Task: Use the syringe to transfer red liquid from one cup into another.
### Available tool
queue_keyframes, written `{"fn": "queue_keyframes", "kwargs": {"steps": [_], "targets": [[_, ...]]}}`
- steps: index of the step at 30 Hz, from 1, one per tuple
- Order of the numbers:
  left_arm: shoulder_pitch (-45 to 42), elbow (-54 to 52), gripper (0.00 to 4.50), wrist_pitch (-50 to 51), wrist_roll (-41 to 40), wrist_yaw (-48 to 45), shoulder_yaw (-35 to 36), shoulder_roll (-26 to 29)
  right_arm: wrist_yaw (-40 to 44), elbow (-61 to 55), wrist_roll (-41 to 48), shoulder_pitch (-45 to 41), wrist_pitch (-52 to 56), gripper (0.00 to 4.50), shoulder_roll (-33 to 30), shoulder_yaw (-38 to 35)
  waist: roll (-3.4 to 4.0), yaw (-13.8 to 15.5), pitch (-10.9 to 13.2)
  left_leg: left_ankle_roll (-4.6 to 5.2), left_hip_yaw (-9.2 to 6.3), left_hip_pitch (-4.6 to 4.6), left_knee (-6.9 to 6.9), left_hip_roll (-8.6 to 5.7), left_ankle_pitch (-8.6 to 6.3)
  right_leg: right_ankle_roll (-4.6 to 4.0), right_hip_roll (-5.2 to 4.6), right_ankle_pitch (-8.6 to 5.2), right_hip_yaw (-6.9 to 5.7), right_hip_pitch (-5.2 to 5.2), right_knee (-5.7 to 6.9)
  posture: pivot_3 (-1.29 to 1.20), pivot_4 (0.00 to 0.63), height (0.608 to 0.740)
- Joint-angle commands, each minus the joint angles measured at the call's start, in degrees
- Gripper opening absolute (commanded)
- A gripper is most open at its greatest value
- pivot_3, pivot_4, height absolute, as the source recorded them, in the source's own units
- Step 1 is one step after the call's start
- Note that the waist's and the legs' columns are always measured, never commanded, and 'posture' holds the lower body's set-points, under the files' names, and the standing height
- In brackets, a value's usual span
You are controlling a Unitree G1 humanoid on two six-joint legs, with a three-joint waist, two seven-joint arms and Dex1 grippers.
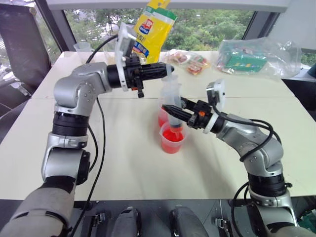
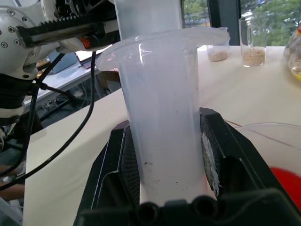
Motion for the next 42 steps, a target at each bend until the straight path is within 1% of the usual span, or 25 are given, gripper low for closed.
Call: {"fn": "queue_keyframes", "kwargs": {"steps": [1,11,20,26,30,31,32,33,39,40,42], "targets": [[0.98,-3.94,0.05,1.38,-0.87,-0.49,-1.21,-0.28,0.28,-1.18,1.16,-3.61,-1.34,1.39,0.14,-1.5,0.0,0.02,0.0,0.0,0.0,0.0,0.0,0.0,0.0,0.0,0.0,0.0,0.0,0.0,0.0,0.0,0.15,0.74],[3.37,-7.93,0.05,3.43,-1.41,0.08,-2.91,-1.09,-0.86,0.3,1.88,-6.83,-1.36,1.39,1.23,-2.93,0.0,0.06,0.0,0.0,0.0,0.0,0.0,-0.01,0.0,0.0,-0.02,0.0,0.0,0.01,0.0,0.0,0.15,0.74],[5.05,-9.96,0.05,4.6,-1.74,0.73,-3.7,-1.61,-1.38,-0.15,3.5,-8.79,0.1,1.39,0.65,-4.16,0.0,0.09,0.0,0.0,0.0,0.0,0.0,0.0,0.0,0.0,-0.03,0.0,0.0,0.01,-0.01,0.0,0.15,0.74],[4.68,-9.82,0.05,4.58,-1.96,0.78,-3.18,-1.43,-1.44,-0.44,3.49,-7.63,0.67,1.39,0.32,-3.71,0.0,0.07,0.0,0.0,0.0,0.0,0.0,0.0,0.0,0.0,-0.02,0.0,0.0,0.01,-0.01,0.0,0.15,0.74],[3.22,-8.47,0.05,4.7,-2.08,1.4,-1.25,-0.44,-1.45,-0.66,3.85,-6.42,1.2,1.39,0.38,-3.62,0.0,0.07,0.0,0.0,0.0,0.0,0.0,0.0,0.0,0.0,-0.02,0.0,0.0,0.01,-0.01,0.0,0.15,0.74],[2.86,-8.2,0.67,4.99,-2.34,1.44,-0.5,0.03,-1.31,-0.54,3.75,-5.98,1.17,1.39,0.31,-3.52,0.0,0.08,0.0,0.0,0.0,0.0,0.0,0.0,0.0,0.0,-0.02,0.0,0.0,0.01,-0.01,0.0,0.15,0.74],[2.62,-8.18,0.96,5.29,-2.56,1.53,0.07,0.44,-1.11,-0.45,3.64,-5.51,1.11,1.39,0.1,-3.52,0.0,0.08,0.0,0.0,0.0,0.0,0.0,0.0,0.0,0.0,-0.02,0.0,0.0,0.01,-0.01,0.0,0.15,0.74],[2.5,-8.19,1.37,5.36,-2.58,1.46,0.65,1.22,-0.92,-0.35,3.45,-5.07,1.03,1.39,-0.15,-3.44,0.0,0.03,0.0,0.0,0.0,0.0,0.0,0.0,0.0,0.0,-0.02,0.0,0.0,0.01,-0.01,0.0,0.15,0.74],[2.8,-8.71,4.31,5.86,-2.94,1.88,4.18,6.46,-0.02,-0.57,3.99,-3.69,1.75,1.39,-1.61,-4.66,0.0,0.02,0.0,0.0,0.0,0.0,-0.01,0.0,0.0,0.0,-0.02,0.0,0.0,0.01,-0.02,0.0,0.15,0.74],[3.03,-9.03,4.47,6.1,-3.11,2.0,4.69,7.33,0.16,-0.55,4.28,-3.6,1.95,1.39,-1.96,-5.06,0.0,-0.05,0.0,0.0,0.0,0.0,-0.01,0.0,0.0,0.0,-0.02,0.0,0.0,0.01,-0.02,0.0,0.15,0.74],[3.89,-9.73,4.47,6.66,-3.65,2.12,6.01,9.34,0.33,-0.43,4.69,-3.53,2.3,1.39,-2.59,-5.58,0.0,-0.11,0.0,0.0,0.0,0.0,-0.03,0.01,0.0,0.0,-0.01,0.0,0.0,0.0,-0.01,0.0,0.15,0.74]]}}
